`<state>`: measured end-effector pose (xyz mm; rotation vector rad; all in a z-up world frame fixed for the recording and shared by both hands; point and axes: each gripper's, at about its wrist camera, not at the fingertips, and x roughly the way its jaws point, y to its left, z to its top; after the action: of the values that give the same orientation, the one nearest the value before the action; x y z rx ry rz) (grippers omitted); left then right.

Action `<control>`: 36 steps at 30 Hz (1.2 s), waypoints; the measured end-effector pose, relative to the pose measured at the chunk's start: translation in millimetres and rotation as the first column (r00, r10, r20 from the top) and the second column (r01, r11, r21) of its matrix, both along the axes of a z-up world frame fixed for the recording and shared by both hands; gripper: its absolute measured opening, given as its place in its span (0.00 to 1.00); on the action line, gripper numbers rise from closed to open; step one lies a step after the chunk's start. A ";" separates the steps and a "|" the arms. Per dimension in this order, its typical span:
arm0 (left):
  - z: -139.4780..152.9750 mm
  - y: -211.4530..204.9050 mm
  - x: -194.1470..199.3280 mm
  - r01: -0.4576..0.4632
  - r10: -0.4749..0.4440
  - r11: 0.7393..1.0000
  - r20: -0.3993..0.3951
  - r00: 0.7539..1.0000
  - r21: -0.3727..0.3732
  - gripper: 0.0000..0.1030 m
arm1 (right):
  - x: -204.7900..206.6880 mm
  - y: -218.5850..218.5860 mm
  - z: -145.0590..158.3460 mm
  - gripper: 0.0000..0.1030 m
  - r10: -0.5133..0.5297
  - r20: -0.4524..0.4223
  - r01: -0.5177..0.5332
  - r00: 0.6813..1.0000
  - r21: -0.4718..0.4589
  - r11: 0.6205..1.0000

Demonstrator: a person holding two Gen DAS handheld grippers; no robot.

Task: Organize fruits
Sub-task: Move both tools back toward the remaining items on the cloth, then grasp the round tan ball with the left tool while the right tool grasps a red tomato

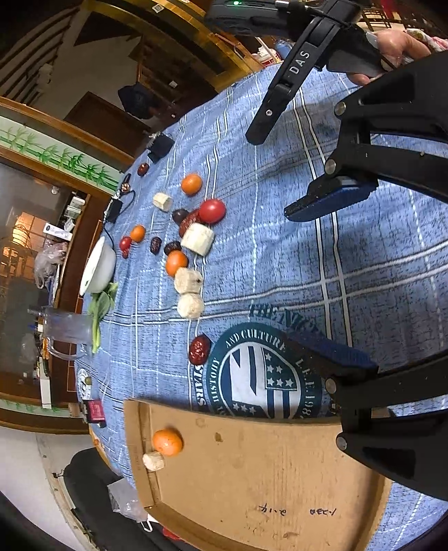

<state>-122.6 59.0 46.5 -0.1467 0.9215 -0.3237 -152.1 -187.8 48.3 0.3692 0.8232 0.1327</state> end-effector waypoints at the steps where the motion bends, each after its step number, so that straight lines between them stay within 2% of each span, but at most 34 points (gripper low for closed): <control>1: -1.9 2.1 1.8 -0.003 0.003 1.000 -0.004 1.000 -0.002 0.63 | 5.0 1.8 -2.1 0.59 0.006 -0.007 -0.006 1.000 -0.004 1.000; 5: -4.6 11.3 8.3 -0.025 0.025 1.000 -0.008 1.000 -0.018 0.63 | 27.1 12.1 -5.3 0.59 0.040 -0.031 -0.041 0.999 -0.031 0.999; 9: -2.3 14.2 16.5 -0.029 0.029 0.999 -0.001 1.000 -0.013 0.63 | 51.9 25.6 -6.8 0.59 0.075 -0.044 -0.079 0.996 -0.098 0.992; 12: 4.9 10.6 26.9 -0.021 0.021 1.000 0.025 0.999 0.022 0.63 | 70.1 34.5 -10.7 0.59 0.089 -0.062 -0.097 0.994 -0.139 0.986; 15: 8.3 0.7 43.8 -0.001 -0.003 0.996 0.050 0.999 0.088 0.63 | 83.5 40.8 -14.7 0.59 0.099 -0.077 -0.110 0.992 -0.166 0.980; 19: 6.1 -9.9 73.7 0.039 -0.046 0.993 0.063 0.997 0.111 0.63 | 92.6 48.3 -16.4 0.58 0.108 -0.072 -0.120 0.992 -0.202 0.972; 21: 2.3 -14.5 88.5 0.055 -0.065 0.989 0.066 0.996 0.135 0.51 | 96.3 51.5 -17.4 0.58 0.112 -0.072 -0.125 0.991 -0.215 0.969; 23: -3.9 -18.2 103.1 0.078 -0.086 0.985 0.044 0.995 0.152 0.46 | 98.4 53.1 -19.5 0.58 0.118 -0.074 -0.131 0.990 -0.215 0.968; 28: -18.4 -24.3 130.6 0.105 -0.103 0.977 -0.019 0.994 0.186 0.46 | 104.1 54.6 -26.8 0.53 0.124 -0.085 -0.140 0.989 -0.217 0.966; 33: -27.1 -27.4 140.8 0.136 -0.126 0.973 -0.065 0.990 0.186 0.46 | 105.4 56.1 -27.1 0.52 0.131 -0.069 -0.144 0.989 -0.230 0.963; 36: -32.5 -32.8 142.2 0.148 -0.133 0.966 -0.084 0.988 0.211 0.46 | 104.8 56.3 -27.4 0.50 0.130 -0.064 -0.142 0.989 -0.233 0.962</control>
<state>19.6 26.2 14.0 0.1093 1.0323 -0.3487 -47.3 -131.5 20.9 0.0905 0.9017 0.1523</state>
